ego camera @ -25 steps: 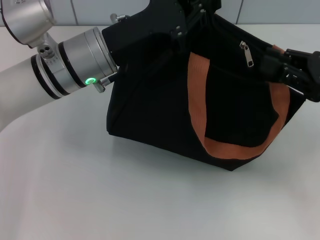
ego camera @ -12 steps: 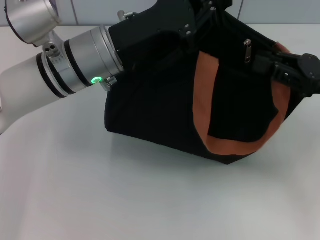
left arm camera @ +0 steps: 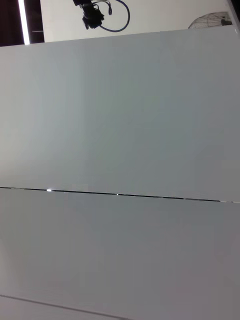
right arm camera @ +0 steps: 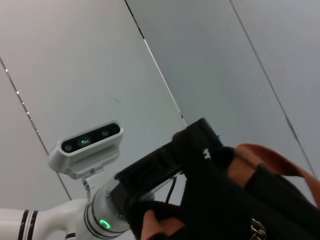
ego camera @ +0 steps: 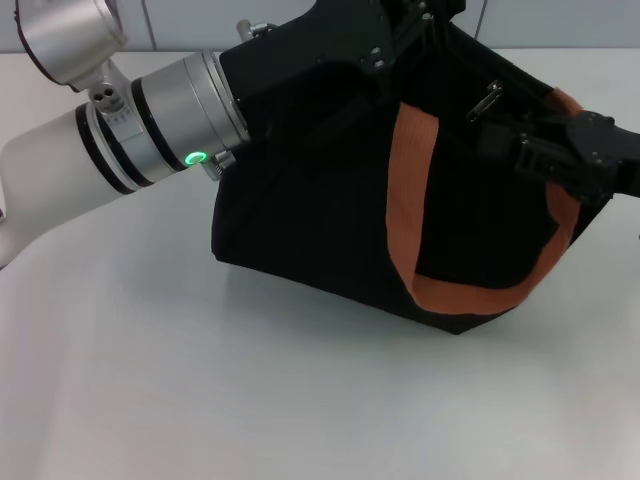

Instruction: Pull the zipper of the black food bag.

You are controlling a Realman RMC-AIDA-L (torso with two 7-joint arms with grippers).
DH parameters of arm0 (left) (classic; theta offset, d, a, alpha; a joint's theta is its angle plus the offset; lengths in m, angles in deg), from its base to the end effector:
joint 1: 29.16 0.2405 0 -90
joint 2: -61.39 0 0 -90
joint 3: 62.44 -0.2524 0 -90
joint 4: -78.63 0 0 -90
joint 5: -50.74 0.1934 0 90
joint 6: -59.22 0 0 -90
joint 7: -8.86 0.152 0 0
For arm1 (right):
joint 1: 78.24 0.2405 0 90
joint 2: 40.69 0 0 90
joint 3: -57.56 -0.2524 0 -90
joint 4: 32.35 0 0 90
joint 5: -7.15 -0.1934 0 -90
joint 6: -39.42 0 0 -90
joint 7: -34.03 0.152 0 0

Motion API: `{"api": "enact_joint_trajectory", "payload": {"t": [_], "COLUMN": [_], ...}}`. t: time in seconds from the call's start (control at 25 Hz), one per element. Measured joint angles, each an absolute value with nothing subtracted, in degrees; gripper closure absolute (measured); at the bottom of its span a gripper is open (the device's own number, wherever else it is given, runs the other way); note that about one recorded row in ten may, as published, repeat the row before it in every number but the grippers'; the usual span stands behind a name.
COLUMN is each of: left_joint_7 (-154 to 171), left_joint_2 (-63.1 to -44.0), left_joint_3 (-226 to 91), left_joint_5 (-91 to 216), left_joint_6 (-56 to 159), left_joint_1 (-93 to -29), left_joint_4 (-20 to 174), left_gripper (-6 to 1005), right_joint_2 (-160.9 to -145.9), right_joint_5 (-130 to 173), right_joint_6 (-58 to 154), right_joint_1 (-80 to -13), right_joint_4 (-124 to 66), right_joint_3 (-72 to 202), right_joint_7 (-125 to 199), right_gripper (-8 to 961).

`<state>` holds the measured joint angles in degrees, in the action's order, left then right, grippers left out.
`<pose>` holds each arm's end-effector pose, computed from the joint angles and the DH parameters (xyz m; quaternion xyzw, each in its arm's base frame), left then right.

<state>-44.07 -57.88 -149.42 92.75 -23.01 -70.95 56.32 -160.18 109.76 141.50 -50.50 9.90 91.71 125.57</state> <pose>-0.1056 0.3490 -0.0382 -0.8555 -0.0480 -0.4976 0.1348 0.2205 0.3052 0.0367 -0.8775 0.2605 0.3918 0.0925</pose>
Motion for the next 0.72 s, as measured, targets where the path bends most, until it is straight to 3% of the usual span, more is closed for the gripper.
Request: {"api": "enact_joint_trajectory", "payload": {"t": [0.72], "left_joint_7": [-43.96], "left_joint_2": [-57.88], "left_joint_3": [-149.64], "left_joint_5": [92.75], "left_joint_6": [-22.12], "left_joint_1": [-70.67], "left_joint_4": [56.30], "left_gripper": [973], "right_joint_2": [-160.27], "right_joint_5": [106.62], "right_joint_6": [136.94], "right_joint_1": [-49.76], "right_joint_4": [9.14], "right_joint_3": [94.37], "right_joint_7": [127.66], "right_gripper": [706]}}
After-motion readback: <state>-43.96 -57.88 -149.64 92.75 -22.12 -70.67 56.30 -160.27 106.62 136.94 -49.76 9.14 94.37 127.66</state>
